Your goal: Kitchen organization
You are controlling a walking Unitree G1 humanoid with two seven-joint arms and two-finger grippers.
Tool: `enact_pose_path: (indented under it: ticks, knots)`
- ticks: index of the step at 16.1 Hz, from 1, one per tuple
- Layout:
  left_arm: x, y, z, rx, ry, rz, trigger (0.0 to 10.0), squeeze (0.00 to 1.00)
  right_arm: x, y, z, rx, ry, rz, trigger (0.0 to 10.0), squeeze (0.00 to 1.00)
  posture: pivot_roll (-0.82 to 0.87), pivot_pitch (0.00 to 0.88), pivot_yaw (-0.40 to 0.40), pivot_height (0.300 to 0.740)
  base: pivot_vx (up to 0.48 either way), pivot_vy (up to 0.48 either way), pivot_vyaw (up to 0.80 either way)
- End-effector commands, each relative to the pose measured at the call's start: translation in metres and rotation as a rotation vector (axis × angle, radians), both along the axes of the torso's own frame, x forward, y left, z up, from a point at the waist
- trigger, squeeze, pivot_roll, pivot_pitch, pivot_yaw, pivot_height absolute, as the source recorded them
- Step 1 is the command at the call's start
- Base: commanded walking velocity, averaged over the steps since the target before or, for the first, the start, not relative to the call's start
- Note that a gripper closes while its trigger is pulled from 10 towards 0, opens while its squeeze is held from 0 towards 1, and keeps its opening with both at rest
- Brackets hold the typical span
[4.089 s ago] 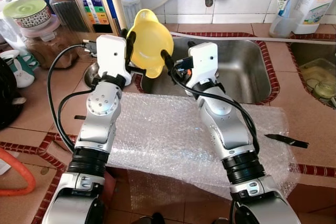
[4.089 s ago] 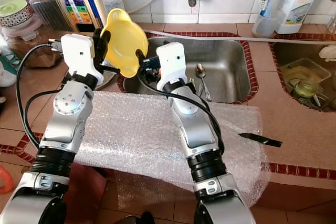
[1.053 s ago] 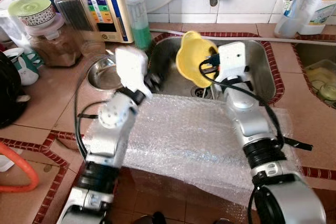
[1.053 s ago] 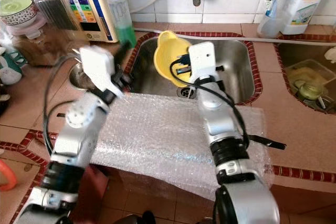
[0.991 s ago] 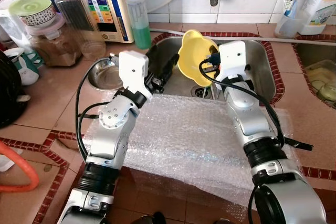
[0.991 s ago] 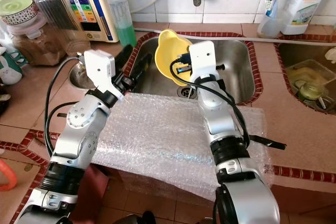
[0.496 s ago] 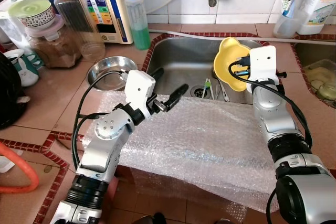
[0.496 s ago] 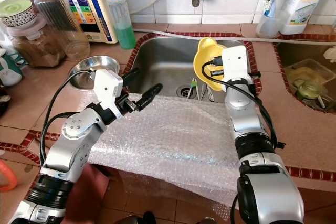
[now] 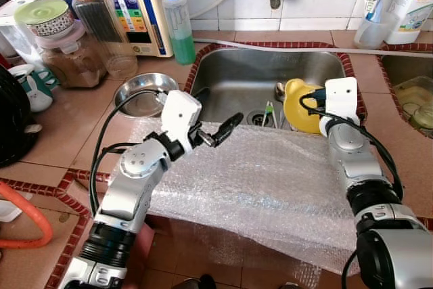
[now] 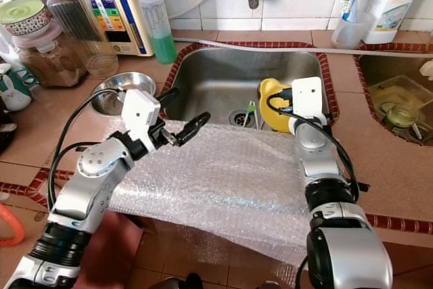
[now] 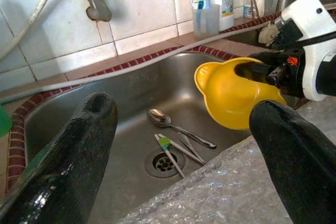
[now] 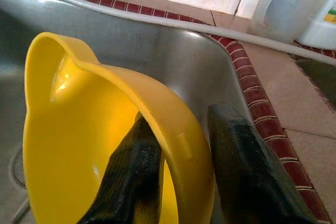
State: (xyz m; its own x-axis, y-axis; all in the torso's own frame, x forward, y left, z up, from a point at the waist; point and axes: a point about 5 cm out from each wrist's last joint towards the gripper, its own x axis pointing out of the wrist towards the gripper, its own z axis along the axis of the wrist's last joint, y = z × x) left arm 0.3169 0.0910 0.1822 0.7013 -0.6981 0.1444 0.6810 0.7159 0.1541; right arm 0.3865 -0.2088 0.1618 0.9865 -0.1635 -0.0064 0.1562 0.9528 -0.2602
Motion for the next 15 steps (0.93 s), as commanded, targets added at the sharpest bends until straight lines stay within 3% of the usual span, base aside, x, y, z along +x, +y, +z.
enact_pose_path:
  ticks: [1,3,7,10,11,12,13,15]
  knots:
    - [0.001,0.004,0.005,0.019,-0.017,0.008,10.0,1.0,-0.001,0.003,-0.005,0.027,0.018,0.006,10.0,1.0,-0.19,0.111,0.16,0.74,0.0,0.0,0.0]
    - [0.001,0.004,0.005,0.021,-0.018,0.009,10.0,1.0,0.0,0.004,-0.006,0.044,0.031,0.01,10.0,1.0,-0.19,0.11,0.16,0.74,0.0,0.0,0.0]
    - [0.001,0.002,0.005,0.033,-0.016,0.001,10.0,1.0,0.001,0.005,-0.017,0.194,0.135,0.012,10.0,1.0,-0.2,0.109,0.161,0.74,0.0,0.0,0.0]
    - [0.001,0.001,0.005,0.051,-0.022,-0.006,10.0,1.0,0.002,0.001,-0.011,0.242,0.119,0.001,10.0,1.0,-0.2,0.107,0.164,0.74,0.0,0.0,0.0]
    - [0.002,0.001,0.004,0.05,-0.021,-0.004,10.0,0.91,0.002,0.0,-0.01,0.245,0.105,-0.01,10.0,1.0,-0.2,0.108,0.163,0.74,0.0,0.0,0.0]
    - [0.002,0.001,0.004,0.05,-0.02,-0.003,10.0,0.91,0.002,0.0,-0.009,0.247,0.102,-0.014,10.0,1.0,-0.2,0.108,0.163,0.74,0.0,0.0,0.0]
    - [0.002,0.002,0.005,0.05,-0.022,0.0,10.0,0.69,0.003,-0.001,-0.004,0.25,0.072,-0.017,10.0,1.0,-0.2,0.107,0.167,0.74,0.0,0.0,0.0]
    - [0.003,0.003,0.005,0.049,-0.024,0.004,10.0,0.67,0.004,-0.003,0.005,0.236,0.025,-0.028,10.0,1.0,-0.2,0.108,0.169,0.74,0.0,0.0,0.0]
